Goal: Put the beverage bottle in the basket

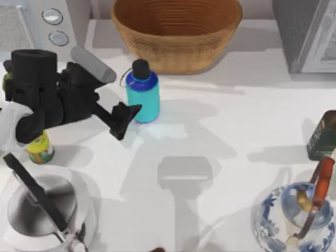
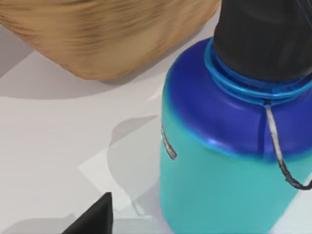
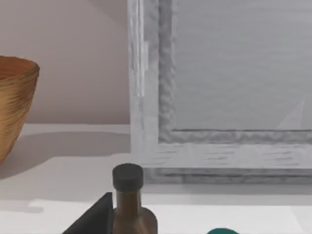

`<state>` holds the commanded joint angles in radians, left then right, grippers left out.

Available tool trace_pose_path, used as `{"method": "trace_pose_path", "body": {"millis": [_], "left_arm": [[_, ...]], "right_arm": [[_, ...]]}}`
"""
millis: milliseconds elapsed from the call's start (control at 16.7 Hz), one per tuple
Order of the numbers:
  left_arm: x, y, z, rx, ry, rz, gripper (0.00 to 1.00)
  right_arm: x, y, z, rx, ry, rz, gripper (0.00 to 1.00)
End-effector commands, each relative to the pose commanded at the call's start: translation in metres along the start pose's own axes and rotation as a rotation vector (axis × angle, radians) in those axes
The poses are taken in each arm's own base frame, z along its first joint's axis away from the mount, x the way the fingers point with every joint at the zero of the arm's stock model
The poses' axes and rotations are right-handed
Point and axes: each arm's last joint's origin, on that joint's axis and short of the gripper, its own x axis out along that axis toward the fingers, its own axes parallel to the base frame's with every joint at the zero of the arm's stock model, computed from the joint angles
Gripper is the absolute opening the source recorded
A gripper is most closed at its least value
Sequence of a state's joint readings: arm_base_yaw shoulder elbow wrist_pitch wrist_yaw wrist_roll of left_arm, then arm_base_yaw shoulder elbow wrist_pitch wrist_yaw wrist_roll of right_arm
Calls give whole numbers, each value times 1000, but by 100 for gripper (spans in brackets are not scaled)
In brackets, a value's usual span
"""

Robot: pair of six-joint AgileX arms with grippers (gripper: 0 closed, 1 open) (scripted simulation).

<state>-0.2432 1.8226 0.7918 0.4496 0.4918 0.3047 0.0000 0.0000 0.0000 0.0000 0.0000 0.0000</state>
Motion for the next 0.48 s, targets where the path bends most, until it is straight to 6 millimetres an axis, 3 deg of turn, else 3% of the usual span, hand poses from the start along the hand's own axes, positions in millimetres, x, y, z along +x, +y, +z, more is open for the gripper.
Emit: {"method": "trace_pose_path", "body": {"millis": [180, 480], "left_arm": [[10, 1, 4, 6, -6, -3, 100], [51, 1, 3, 6, -5, -5, 100]], "right_arm": [[0, 0, 0, 0, 0, 0, 100], [0, 0, 0, 0, 0, 0, 100]]}}
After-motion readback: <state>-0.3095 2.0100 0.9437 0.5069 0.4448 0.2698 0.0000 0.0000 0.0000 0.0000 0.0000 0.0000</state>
